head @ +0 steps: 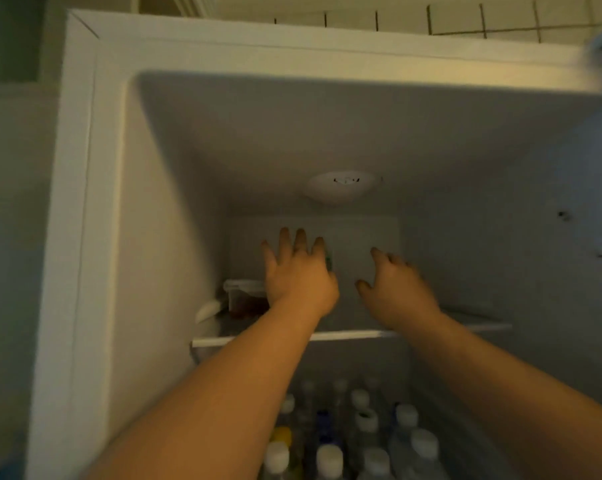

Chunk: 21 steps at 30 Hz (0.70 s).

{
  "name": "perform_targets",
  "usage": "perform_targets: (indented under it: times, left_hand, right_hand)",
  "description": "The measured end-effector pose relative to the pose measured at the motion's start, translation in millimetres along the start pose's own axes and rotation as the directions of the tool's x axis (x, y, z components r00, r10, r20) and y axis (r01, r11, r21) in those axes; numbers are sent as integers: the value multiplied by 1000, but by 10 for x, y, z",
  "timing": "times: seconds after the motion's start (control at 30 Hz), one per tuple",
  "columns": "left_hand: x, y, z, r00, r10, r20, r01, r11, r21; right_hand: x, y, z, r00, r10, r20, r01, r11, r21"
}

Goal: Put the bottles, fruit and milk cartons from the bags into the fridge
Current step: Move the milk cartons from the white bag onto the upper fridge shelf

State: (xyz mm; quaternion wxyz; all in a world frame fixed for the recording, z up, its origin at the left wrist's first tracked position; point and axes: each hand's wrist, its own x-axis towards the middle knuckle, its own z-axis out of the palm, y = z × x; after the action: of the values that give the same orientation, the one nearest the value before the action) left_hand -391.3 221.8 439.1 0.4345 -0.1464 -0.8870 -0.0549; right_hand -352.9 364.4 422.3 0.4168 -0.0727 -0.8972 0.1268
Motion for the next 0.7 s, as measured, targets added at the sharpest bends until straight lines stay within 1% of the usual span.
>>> perform_targets:
  times: [0.07,0.13,0.17,0.27,0.37,0.43,0.57,0.7]
  left_hand:
    - [-268,7,-90,1000,-8,-20,6,996,-84]
    - [-570,-9,-197,1000,-15,-22,11,989,-145]
    - [-744,-19,-238,1000,1,-7,-2,989,-146]
    - [-1319,-46,-282,995,67,74,-60,993,-98]
    - [-1868,-65,-282,985,81,149,-73,996,-57]
    - [-2211,-63,-320,978,66,197,-58,997,-42]
    - [-2931,11,-468,967,34,254,-38,999,8]
    - [-3585,175,-661,961,-37,273,18,997,72]
  right_hand:
    - [-258,29,-86,999,18,-43,-19,1000,-24]
    - [-548,63,-100,999,27,-35,-28,999,-40]
    - [-709,86,-100,999,28,-22,-28,999,-33]
    - [-1186,182,-81,999,13,48,-12,1000,-21]
    - [-1615,277,-106,991,0,136,5,999,-34]
    - [-1902,327,-146,978,13,206,-14,1000,1]
    - [-2545,448,-247,979,-42,201,33,998,48]
    - [-3093,531,-394,961,-92,260,62,991,121]
